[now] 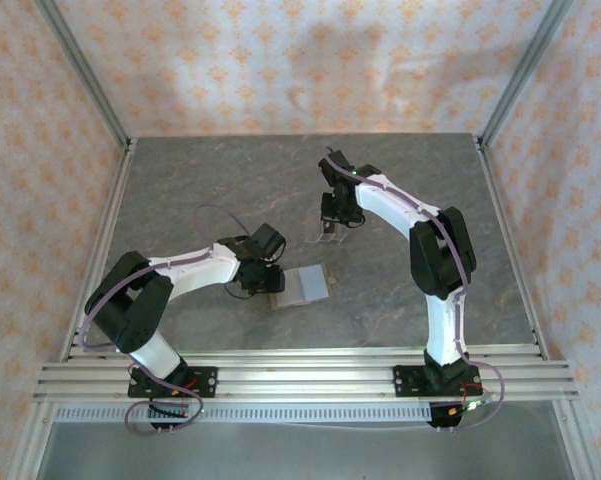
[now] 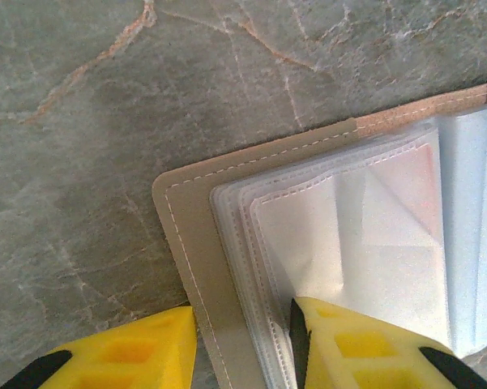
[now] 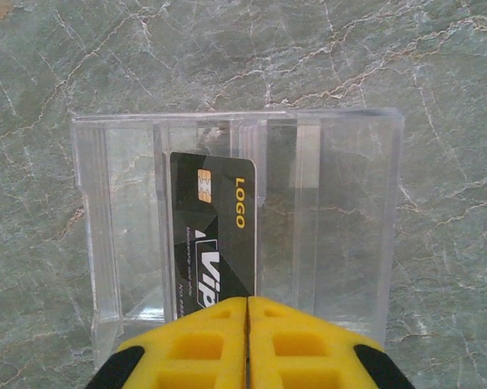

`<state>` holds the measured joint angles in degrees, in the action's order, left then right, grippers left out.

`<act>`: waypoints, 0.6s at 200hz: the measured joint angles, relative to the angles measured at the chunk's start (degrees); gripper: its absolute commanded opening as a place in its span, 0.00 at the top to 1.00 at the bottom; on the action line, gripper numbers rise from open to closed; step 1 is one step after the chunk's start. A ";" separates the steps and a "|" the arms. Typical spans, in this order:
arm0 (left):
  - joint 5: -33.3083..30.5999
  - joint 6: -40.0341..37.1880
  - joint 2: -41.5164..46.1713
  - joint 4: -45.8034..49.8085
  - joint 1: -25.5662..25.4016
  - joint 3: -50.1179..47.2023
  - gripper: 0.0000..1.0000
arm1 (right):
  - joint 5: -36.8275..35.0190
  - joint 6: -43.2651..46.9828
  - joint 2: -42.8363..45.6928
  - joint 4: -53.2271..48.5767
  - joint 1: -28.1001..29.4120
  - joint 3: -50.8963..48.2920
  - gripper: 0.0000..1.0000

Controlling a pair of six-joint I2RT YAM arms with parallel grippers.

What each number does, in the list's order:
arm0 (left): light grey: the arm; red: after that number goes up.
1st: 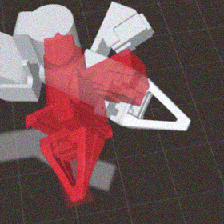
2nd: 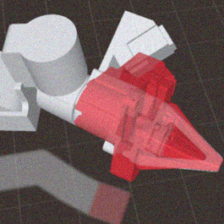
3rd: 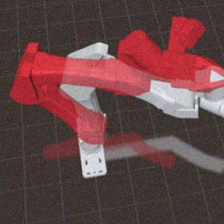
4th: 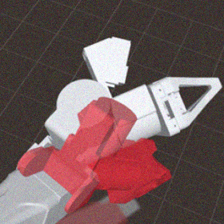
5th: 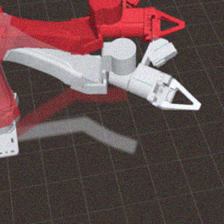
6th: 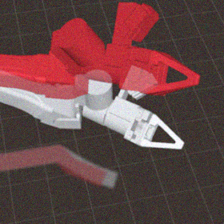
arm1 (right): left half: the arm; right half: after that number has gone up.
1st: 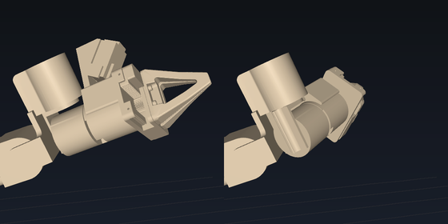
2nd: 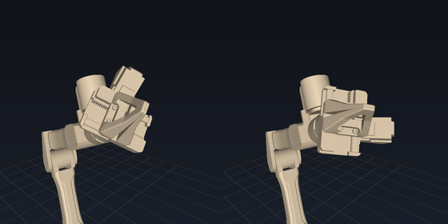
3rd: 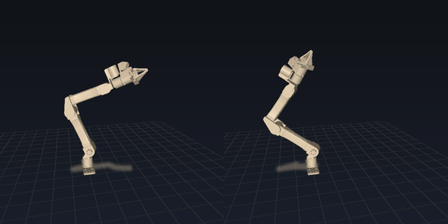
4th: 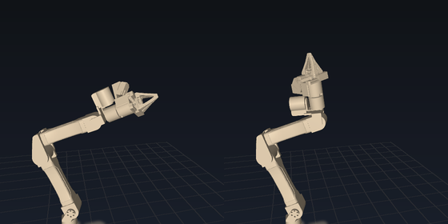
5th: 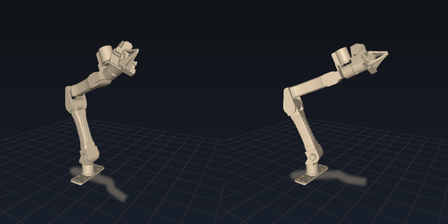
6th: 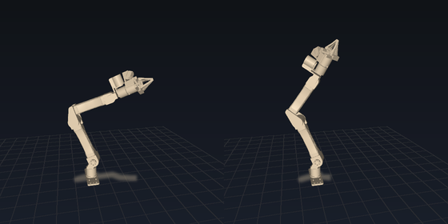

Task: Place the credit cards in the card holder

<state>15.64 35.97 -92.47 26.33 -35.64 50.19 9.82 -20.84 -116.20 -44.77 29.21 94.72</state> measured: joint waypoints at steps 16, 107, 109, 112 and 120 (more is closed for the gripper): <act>0.00 0.02 0.22 -0.33 0.00 -0.31 0.65 | 0.33 0.00 0.00 0.02 0.00 0.00 0.98; 0.00 0.15 0.22 -1.14 0.00 -0.55 0.65 | 4.00 0.13 0.11 2.21 -0.02 -0.35 1.00; 0.00 0.15 0.22 -1.16 0.00 -0.55 0.65 | 4.04 0.13 0.13 2.23 -0.02 -0.35 1.00; 0.00 0.15 0.22 -1.22 0.00 -0.55 0.65 | 4.11 0.13 0.13 2.23 -0.02 -0.35 1.00; 0.00 0.15 0.22 -1.36 0.00 -0.63 0.65 | 4.15 0.13 0.13 2.34 -0.02 -0.37 0.96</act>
<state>15.64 36.12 -92.25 24.97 -35.64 49.56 13.98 -20.71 -116.07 -42.44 29.19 94.35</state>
